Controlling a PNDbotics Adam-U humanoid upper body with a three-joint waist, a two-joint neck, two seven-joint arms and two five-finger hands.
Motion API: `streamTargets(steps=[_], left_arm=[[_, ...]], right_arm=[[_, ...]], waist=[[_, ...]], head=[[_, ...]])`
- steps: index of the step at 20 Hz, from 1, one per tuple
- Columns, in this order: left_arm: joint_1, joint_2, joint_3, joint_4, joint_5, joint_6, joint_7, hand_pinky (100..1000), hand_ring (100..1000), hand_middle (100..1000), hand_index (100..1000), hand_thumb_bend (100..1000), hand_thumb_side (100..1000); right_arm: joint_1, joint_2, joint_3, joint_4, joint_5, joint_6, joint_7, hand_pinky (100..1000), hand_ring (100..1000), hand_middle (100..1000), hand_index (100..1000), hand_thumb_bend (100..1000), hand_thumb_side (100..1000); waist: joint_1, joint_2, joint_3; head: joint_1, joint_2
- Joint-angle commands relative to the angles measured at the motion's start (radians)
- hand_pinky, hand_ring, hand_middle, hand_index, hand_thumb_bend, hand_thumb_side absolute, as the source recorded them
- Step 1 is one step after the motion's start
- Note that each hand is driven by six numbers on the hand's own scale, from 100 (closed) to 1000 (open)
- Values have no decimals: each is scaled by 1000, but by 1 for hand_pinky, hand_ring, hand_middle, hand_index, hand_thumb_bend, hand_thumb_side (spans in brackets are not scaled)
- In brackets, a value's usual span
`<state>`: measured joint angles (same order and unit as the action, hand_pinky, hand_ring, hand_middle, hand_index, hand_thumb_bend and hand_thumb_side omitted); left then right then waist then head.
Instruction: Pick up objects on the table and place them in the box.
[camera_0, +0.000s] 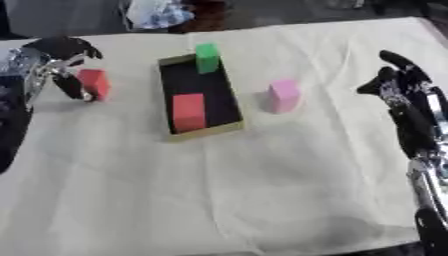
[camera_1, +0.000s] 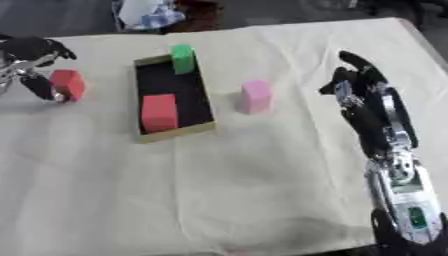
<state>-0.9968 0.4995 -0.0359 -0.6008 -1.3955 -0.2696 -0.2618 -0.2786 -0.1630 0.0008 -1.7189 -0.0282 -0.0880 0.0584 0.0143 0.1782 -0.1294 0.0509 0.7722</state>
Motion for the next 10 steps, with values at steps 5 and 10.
streamTargets(steps=[5, 10], left_arm=[[-10, 10, 10, 13, -11, 37, 2, 775, 708, 710, 837, 487, 251], [-10, 18, 11, -7, 9, 42, 18, 730, 589, 580, 729, 424, 232]], right_arm=[[-12, -17, -1, -6, -7, -2, 2, 717, 578, 465, 866, 100, 511], [-11, -16, -3, -6, -6, -2, 1, 718, 578, 465, 866, 100, 513]], waist=[[-3, -1, -1], [-3, -3, 1]], head=[[25, -2], [36, -2]])
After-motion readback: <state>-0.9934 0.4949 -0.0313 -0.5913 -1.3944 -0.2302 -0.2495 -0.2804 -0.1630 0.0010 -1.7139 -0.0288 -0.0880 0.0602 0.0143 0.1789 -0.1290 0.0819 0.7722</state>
